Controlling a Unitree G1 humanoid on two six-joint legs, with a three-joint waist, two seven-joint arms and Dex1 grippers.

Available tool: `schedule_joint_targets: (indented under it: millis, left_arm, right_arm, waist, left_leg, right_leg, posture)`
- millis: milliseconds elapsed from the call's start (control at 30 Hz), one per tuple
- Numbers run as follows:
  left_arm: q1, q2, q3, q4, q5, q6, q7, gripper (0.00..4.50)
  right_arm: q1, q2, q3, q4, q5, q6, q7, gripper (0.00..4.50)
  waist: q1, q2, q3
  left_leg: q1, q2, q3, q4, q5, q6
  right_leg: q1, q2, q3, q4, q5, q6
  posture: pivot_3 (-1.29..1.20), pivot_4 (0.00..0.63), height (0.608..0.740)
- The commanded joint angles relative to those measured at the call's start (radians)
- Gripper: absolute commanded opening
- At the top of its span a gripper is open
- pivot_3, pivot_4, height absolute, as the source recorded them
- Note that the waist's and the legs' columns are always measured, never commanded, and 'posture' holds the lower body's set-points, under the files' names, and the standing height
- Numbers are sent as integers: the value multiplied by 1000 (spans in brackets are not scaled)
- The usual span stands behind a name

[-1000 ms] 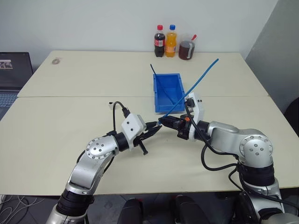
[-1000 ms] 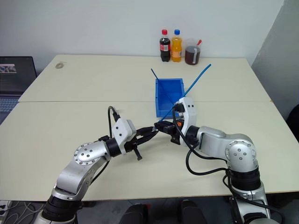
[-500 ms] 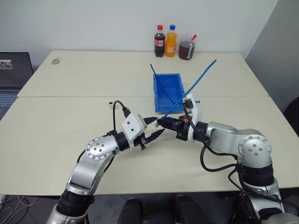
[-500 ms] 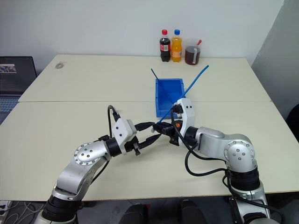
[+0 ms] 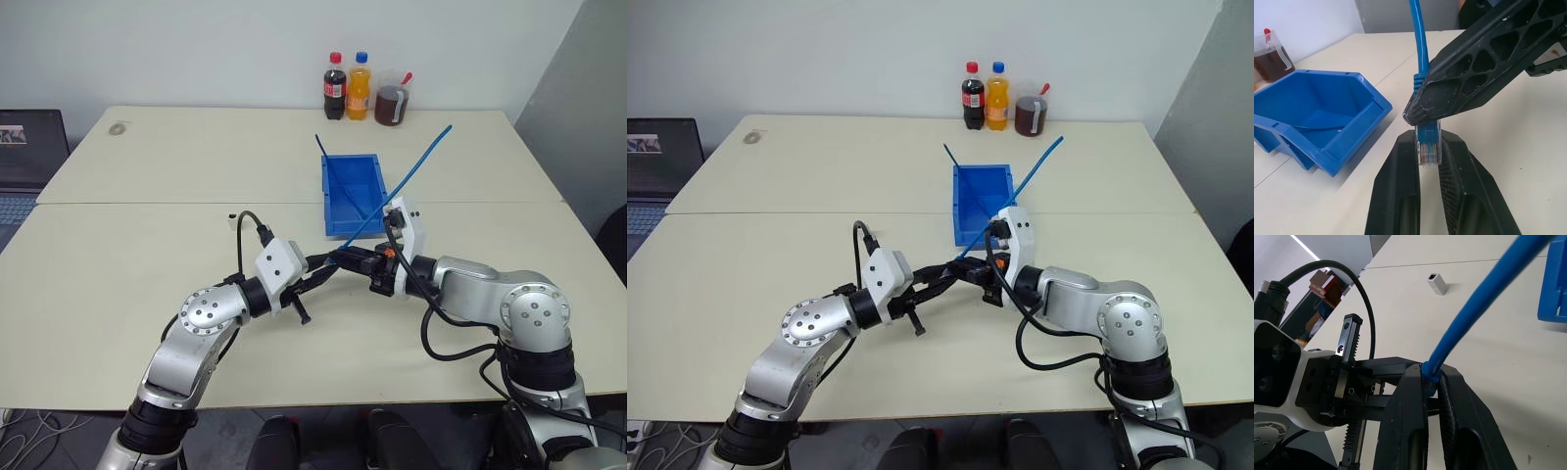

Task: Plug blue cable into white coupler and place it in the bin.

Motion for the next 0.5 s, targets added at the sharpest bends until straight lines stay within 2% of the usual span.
schedule_joint_targets:
  millis: [33, 200, 267, 400, 467, 500]
  left_arm:
    - [1, 2, -11, -51, -15, -6, -12, 241]
    - [3, 5, -12, -55, -16, 14, -10, 241]
    - [4, 7, -11, -58, -18, 18, -12, 241]
    - [2, 4, -7, -59, -21, 21, -10, 241]
    - [-5, -16, 10, -74, -76, 79, -2, 241]
    - [-12, -28, 25, -87, -130, 137, 0, 241]
  right_arm:
    - [-14, -4, -13, -34, 11, -9, 5, 182]
    - [-12, -2, -10, -35, 10, -10, 7, 182]
    - [-6, 2, -12, -36, 28, -10, 14, 752]
    - [4, 6, -25, -30, 57, -17, 8, 1592]
    - [23, -6, -63, -26, 98, -35, 11, 2160]
    - [39, -17, -94, -26, 136, -49, 25, 2294]
  waist:
    - [0, 0, 0]
    - [0, 0, 0]
    - [0, 0, 0]
    - [0, 0, 0]
    - [0, 0, 0]
    - [0, 0, 0]
  left_leg:
    - [0, 0, 0, 0, 0, 0]
    - [0, 0, 0, 0, 0, 0]
    - [0, 0, 0, 0, 0, 0]
    - [0, 0, 0, 0, 0, 0]
    - [0, 0, 0, 0, 0, 0]
    - [0, 0, 0, 0, 0, 0]
  right_leg:
    - [0, 0, 0, 0, 0, 0]
    - [0, 0, 0, 0, 0, 0]
    - [0, 0, 0, 0, 0, 0]
    - [0, 0, 0, 0, 0, 0]
    - [0, 0, 0, 0, 0, 0]
    - [0, 0, 0, 0, 0, 0]
  posture:
    - [0, 150, 740]
    - [0, 150, 740]
    - [0, 150, 740]
    - [0, 150, 740]
    - [0, 150, 740]
    - [0, 150, 740]
